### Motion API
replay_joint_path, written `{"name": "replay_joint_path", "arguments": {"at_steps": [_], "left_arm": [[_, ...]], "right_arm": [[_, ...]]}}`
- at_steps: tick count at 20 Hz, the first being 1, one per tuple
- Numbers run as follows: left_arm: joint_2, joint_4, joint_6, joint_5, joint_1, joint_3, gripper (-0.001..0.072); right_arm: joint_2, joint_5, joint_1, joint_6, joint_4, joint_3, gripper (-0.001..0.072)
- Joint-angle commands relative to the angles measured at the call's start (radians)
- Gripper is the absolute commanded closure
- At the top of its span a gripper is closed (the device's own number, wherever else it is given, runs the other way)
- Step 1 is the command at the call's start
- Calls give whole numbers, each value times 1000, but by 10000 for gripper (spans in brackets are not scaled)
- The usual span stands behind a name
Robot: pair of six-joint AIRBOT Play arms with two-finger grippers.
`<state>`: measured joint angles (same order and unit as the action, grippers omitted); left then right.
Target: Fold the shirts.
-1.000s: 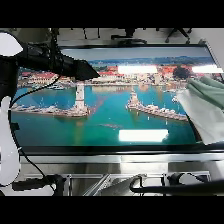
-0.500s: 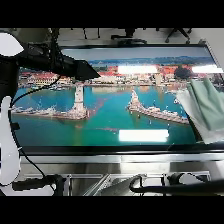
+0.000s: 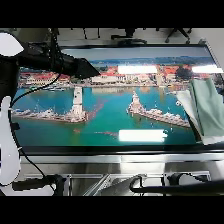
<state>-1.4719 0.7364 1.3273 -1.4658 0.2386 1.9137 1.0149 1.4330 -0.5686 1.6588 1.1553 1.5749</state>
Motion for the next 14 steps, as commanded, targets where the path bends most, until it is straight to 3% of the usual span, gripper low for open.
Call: {"name": "replay_joint_path", "arguments": {"at_steps": [1,3,5,8,14], "left_arm": [[24,5,17,0,0,-29,697],[117,19,16,42,0,-177,697],[247,127,16,95,0,-396,697],[430,161,14,169,-1,-733,697],[570,161,8,246,0,-968,697]], "right_arm": [[-8,-89,258,-63,23,-71,688],[-54,-109,396,-63,138,-198,688],[-144,-156,483,-63,150,-391,688],[-278,-286,569,-67,143,-651,687],[-316,-299,618,-66,100,-752,687]]}}
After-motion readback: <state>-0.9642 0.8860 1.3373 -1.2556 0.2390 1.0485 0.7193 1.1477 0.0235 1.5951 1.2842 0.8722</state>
